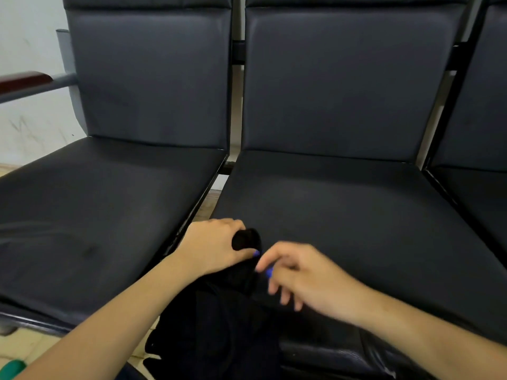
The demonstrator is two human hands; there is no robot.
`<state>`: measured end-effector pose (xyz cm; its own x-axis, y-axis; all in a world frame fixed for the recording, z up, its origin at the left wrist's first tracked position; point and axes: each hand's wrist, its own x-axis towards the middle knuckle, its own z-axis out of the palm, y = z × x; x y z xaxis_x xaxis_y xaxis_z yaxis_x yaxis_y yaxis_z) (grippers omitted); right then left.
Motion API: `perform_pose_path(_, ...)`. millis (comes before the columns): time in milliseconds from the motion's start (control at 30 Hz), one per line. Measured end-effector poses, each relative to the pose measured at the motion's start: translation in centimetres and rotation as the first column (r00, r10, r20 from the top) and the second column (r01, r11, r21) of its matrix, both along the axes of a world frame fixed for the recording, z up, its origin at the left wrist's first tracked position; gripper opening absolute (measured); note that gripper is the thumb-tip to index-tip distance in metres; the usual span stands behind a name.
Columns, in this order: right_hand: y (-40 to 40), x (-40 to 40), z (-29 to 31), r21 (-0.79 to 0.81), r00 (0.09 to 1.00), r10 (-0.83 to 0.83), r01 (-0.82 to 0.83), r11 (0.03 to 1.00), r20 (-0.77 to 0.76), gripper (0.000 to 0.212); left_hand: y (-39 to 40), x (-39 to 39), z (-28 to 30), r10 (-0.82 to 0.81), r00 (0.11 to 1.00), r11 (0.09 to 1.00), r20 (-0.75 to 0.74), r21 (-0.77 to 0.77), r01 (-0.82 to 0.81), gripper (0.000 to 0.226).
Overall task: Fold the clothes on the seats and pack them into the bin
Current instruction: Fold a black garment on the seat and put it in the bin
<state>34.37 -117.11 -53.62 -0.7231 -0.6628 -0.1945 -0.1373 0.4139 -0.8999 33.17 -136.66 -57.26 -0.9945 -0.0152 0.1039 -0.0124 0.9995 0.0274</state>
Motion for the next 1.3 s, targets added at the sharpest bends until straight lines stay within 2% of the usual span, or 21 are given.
perform_pose_path(67,0.5,-2.1,-0.8,0.027,0.985,-0.138,0.142,0.990,-0.106,0.031,0.3,0.1,0.3,-0.001,1.000,0.999,0.000,0.042,0.001,0.036)
perform_pose_path(133,2.1,-3.2,-1.2,0.054,0.964,-0.206,0.217,0.975,-0.168,0.029,0.6,0.3,0.4,-0.019,0.999,0.972,-0.036,0.232,0.027,0.020)
perform_pose_path(167,2.7,-3.6,-1.3,0.095,0.958,-0.208,0.230,0.969,-0.199,0.030,0.9,0.4,0.4,-0.038,0.999,0.927,-0.037,0.371,0.049,0.018)
perform_pose_path(200,3.0,-3.9,-1.2,0.119,0.959,-0.199,0.226,0.967,-0.203,0.033,1.1,0.5,0.6,-0.072,0.997,0.837,-0.038,0.541,0.081,0.016)
perform_pose_path(267,3.2,-3.9,-0.5,0.095,0.982,-0.155,0.165,0.982,-0.110,0.039,2.0,1.2,1.6,-0.139,0.989,0.573,-0.055,0.810,0.126,0.023)
perform_pose_path(333,3.4,-3.5,0.3,0.027,0.996,-0.087,0.087,0.996,-0.008,0.037,3.0,2.3,2.7,-0.211,0.976,0.355,-0.054,0.926,0.128,0.025)
perform_pose_path(400,3.7,-3.1,1.2,-0.078,0.991,-0.012,0.023,0.997,0.132,0.031,3.4,3.0,3.5,-0.240,0.968,0.236,-0.067,0.964,0.125,0.022)
perform_pose_path(467,3.8,-2.7,2.0,-0.190,0.967,0.038,0.011,0.982,0.253,0.033,3.6,3.4,4.1,-0.233,0.970,0.178,-0.066,0.978,0.109,0.025)
perform_pose_path(533,3.8,-2.1,2.5,-0.259,0.951,0.065,0.016,0.966,0.301,0.040,3.8,3.7,4.5,-0.216,0.975,0.151,-0.057,0.984,0.091,0.028)
perform_pose_path(633,3.5,-1.6,2.6,-0.288,0.953,0.025,0.066,0.955,0.301,0.047,4.3,4.0,4.8,-0.208,0.976,0.115,-0.064,0.989,0.090,0.019)
perform_pose_path(833,3.1,-1.1,2.4,-0.311,0.886,-0.052,0.216,0.926,0.460,0.030,4.7,4.3,4.8,-0.194,0.978,0.089,-0.075,0.992,0.093,0.008)
perform_pose_path(967,3.5,-1.6,2.4,-0.302,0.900,-0.112,0.256,0.918,0.422,0.021,4.0,4.1,4.8,-0.156,0.986,0.018,-0.057,0.998,0.061,0.010)
perform_pose_path(1133,4.2,-1.8,2.6,-0.253,0.919,-0.194,0.289,0.923,0.343,0.014,3.4,4.1,5.8,-0.150,0.987,-0.180,0.052,0.980,-0.079,0.014)
perform_pose_path(1300,5.9,-2.8,3.8,-0.112,0.935,-0.346,0.352,0.929,0.070,0.004,3.4,3.9,6.7,0.029,0.994,-0.322,0.107,0.942,-0.092,0.024)
